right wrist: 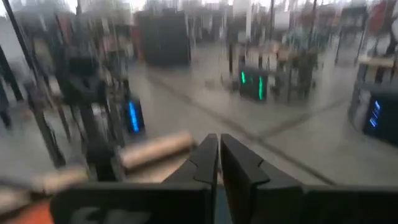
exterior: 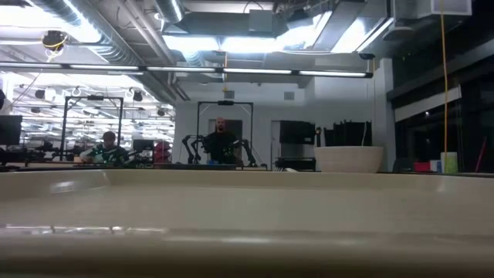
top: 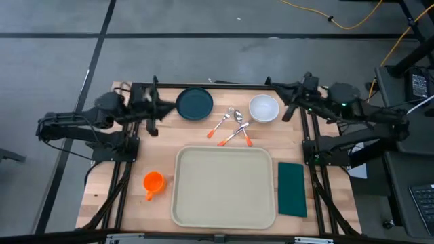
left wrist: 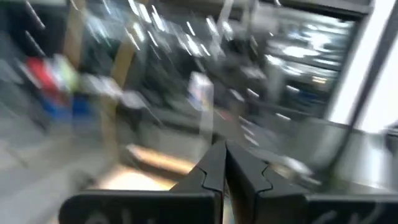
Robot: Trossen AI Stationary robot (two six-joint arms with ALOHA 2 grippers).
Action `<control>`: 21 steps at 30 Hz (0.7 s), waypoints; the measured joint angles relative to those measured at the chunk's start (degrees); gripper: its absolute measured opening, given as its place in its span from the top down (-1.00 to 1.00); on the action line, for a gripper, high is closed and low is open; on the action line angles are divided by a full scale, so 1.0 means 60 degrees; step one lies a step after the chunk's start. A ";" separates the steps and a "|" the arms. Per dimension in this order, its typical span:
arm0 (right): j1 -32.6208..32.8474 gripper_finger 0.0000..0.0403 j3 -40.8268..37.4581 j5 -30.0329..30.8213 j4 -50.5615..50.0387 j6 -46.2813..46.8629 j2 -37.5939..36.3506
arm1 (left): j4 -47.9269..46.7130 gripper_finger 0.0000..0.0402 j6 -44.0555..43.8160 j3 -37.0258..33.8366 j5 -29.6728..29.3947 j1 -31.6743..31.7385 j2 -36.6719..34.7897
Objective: Set up tray
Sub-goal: Put the orange mug on the brown serving tray
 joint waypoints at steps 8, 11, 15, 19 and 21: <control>0.0191 0.87 0.0890 -0.2659 -0.4756 0.1689 0.0279 | -0.1518 0.98 -0.2430 0.0403 0.0466 -0.2278 0.0621; 0.0522 0.87 0.0731 -0.3252 -0.5790 0.2209 0.0235 | -0.4324 0.98 -0.2985 0.1452 -0.0486 -0.3422 0.1220; 0.0986 0.87 0.0548 -0.3268 -0.6150 0.2068 0.0252 | -0.7563 0.98 -0.3717 0.2578 -0.0727 -0.4538 0.2219; 0.1140 0.87 0.0330 -0.2671 -0.5889 0.1796 0.0255 | -0.9222 0.95 -0.4404 0.2718 -0.0016 -0.5140 0.2991; 0.1150 0.87 0.0215 -0.2461 -0.5675 0.1864 0.0254 | -0.9521 0.87 -0.4472 0.2718 0.0607 -0.5312 0.3314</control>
